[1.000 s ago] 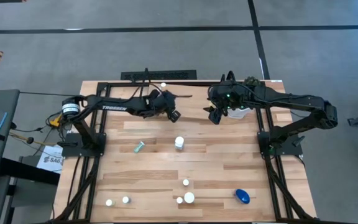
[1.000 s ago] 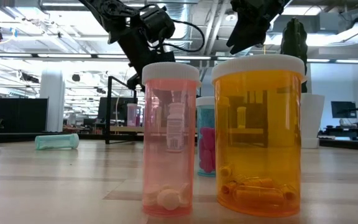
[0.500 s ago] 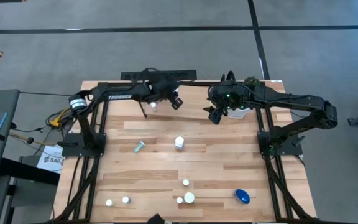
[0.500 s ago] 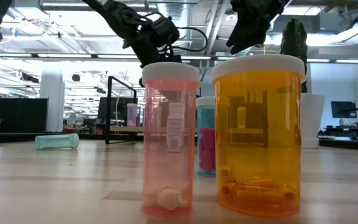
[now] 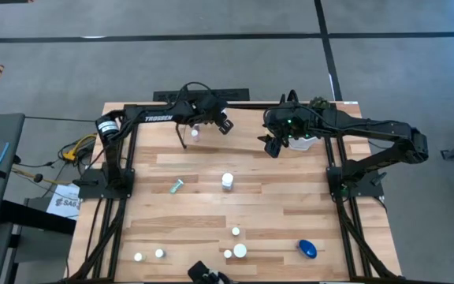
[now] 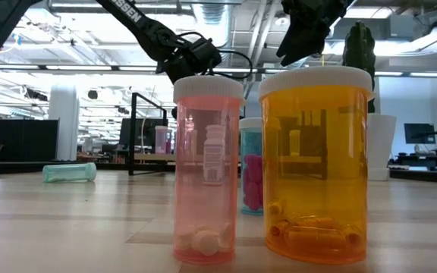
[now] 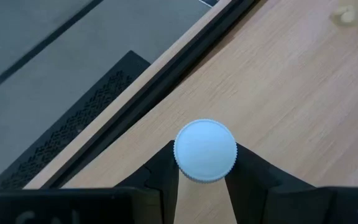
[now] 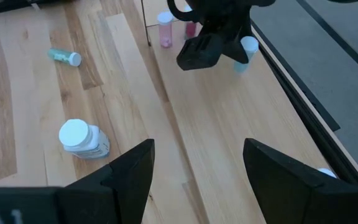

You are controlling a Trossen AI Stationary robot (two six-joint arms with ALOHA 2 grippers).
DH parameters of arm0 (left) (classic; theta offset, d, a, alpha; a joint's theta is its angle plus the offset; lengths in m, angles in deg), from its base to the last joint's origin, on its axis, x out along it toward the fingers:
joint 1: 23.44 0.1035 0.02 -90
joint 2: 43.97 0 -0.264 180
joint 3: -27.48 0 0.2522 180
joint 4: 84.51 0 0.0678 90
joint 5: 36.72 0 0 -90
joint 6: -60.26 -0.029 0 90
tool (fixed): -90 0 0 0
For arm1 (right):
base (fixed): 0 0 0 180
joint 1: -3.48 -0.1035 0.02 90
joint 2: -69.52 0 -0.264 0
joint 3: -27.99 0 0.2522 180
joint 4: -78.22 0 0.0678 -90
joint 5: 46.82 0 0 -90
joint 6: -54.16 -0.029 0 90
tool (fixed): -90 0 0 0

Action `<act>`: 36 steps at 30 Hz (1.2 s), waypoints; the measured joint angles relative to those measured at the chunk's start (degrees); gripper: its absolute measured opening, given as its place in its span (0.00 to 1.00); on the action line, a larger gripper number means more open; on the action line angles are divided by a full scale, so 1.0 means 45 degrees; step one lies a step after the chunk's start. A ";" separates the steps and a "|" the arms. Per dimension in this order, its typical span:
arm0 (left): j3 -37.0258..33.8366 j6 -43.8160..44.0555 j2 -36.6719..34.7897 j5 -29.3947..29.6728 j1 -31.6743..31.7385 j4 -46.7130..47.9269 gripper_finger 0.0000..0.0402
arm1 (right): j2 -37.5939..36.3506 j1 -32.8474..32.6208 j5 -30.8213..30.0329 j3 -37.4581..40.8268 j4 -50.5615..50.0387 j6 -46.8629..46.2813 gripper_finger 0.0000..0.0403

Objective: Pick and place medicine bottles onto shelf by color
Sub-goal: Put the blue pill bottle on the shelf

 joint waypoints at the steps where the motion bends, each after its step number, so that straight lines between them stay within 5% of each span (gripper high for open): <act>1: 0.0000 -0.0015 0.0000 0.0079 0.0001 -0.0003 0.24 | 0.0000 -0.0003 0.0000 0.0000 0.0005 0.0000 0.67; 36: -0.0020 0.0788 0.0415 0.0175 0.0432 0.0063 0.24 | 0.0000 0.0000 0.0001 0.0000 0.0005 0.0000 0.67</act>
